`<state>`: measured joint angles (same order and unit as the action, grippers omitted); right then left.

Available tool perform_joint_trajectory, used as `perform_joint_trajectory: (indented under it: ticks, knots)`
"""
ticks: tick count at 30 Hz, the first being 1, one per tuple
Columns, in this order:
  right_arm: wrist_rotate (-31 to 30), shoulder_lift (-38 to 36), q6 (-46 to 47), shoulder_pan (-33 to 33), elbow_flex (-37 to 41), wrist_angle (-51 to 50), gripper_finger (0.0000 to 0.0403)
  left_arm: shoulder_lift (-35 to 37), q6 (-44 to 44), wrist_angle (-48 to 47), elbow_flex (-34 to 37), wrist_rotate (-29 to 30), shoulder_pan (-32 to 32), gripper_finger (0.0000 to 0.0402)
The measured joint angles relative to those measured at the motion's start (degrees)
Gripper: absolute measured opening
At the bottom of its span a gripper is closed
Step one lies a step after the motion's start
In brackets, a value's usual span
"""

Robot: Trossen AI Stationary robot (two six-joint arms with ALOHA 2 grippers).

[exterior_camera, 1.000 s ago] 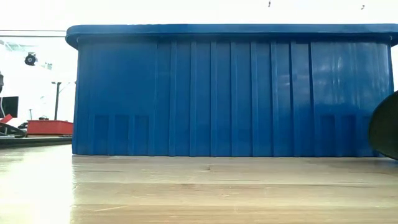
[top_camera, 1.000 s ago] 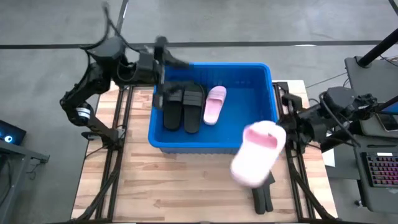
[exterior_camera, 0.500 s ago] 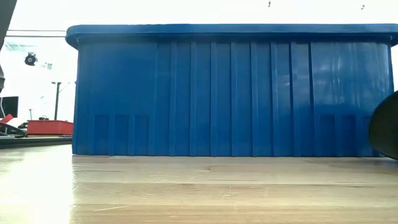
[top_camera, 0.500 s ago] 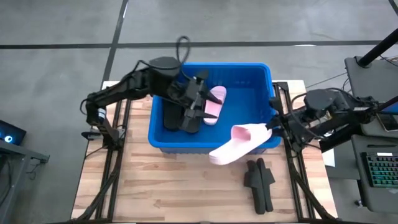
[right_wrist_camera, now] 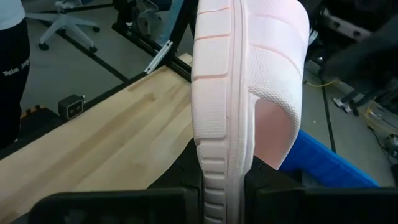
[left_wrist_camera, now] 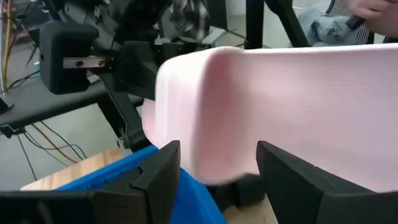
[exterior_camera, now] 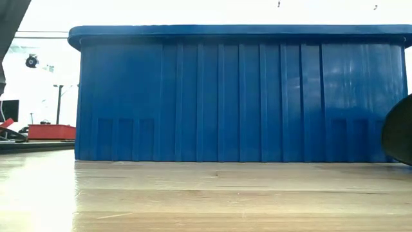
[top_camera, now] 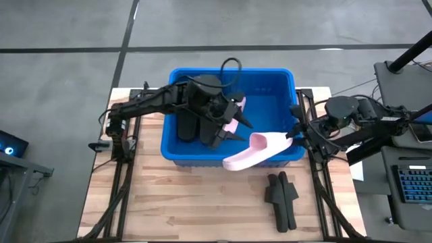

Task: Pick and place slides into bin
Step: Put the pink slides into the blue bin

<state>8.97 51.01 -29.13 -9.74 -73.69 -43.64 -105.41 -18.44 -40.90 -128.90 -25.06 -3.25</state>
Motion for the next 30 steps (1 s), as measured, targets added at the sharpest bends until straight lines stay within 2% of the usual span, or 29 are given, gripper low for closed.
perform_joint_trajectory:
  ticks: [6,17,21,26,30]
  knots:
    - [0.19,1.15,-0.35,0.02,0.0,-0.23,0.0031,-2.32,-0.02,5.31,0.0,0.07,-0.31,0.0196]
    - [0.17,1.08,-0.91,0.02,0.0,-0.46,0.0031,-5.52,-2.13,6.05,0.0,1.99,-0.5,0.0185]
    - [-0.08,1.2,-0.89,0.06,0.0,-0.55,0.0031,-6.34,-4.65,6.27,0.04,4.5,-0.5,0.0137]
    - [-0.33,1.15,-0.78,0.06,0.0,-0.33,0.0031,-6.49,-5.0,6.44,0.04,5.39,-0.6,0.0026]
    - [-0.75,1.13,0.02,0.06,0.0,0.7,0.0032,-6.17,-6.56,6.92,0.04,6.55,-0.66,0.0009]
